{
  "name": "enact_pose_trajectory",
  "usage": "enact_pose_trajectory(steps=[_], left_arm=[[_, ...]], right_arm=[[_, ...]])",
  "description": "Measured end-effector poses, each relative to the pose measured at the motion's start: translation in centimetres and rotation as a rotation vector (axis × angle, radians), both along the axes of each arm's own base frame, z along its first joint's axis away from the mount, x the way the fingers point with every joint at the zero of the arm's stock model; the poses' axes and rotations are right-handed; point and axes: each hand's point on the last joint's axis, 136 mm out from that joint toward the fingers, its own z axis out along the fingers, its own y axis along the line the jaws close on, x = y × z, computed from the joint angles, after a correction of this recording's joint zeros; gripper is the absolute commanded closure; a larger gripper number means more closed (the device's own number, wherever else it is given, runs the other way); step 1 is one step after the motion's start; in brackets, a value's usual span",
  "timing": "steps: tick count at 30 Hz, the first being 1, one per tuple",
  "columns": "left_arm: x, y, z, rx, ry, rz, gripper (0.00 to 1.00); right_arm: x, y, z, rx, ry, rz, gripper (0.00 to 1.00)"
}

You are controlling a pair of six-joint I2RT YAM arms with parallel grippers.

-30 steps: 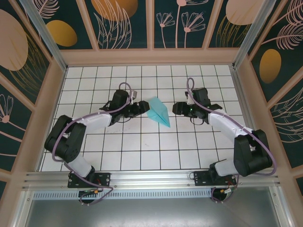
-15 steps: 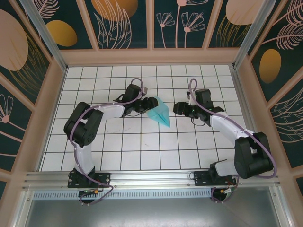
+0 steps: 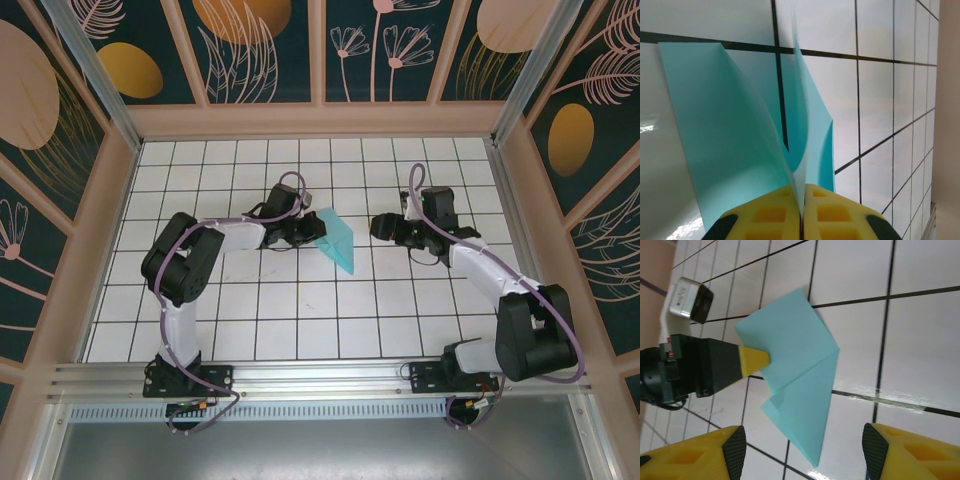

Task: Fold a paper plane with a square sheet of paper (fold left side to right side)
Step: Rotate the paper at the center of the table.

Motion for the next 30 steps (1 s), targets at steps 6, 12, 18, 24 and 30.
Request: enact_pose_trajectory(steps=[6,12,18,24,30], left_arm=[[-1.6,0.0,0.5,-0.073,-0.031,-0.118,0.95],[-1.7,1.6,0.8,-0.112,-0.088,-0.211,0.96],[-1.7,3.0,1.0,-0.118,-0.144,-0.256,0.95],[-2.2,3.1,1.0,-0.129,-0.159,-0.291,0.95],[-2.2,3.2,1.0,-0.131,-0.169,-0.299,0.90]], right_arm=[[-0.3,2.4,-0.1,0.115,0.017,0.118,0.52],[-1.5,5.5,-2.7,0.144,0.108,0.230,0.63],[-2.2,9.3,-3.6,0.149,0.135,0.331,0.66],[-2.6,12.2,-4.0,0.154,0.142,0.392,0.69],[-2.7,14.1,-5.5,0.146,0.178,0.422,0.72]])
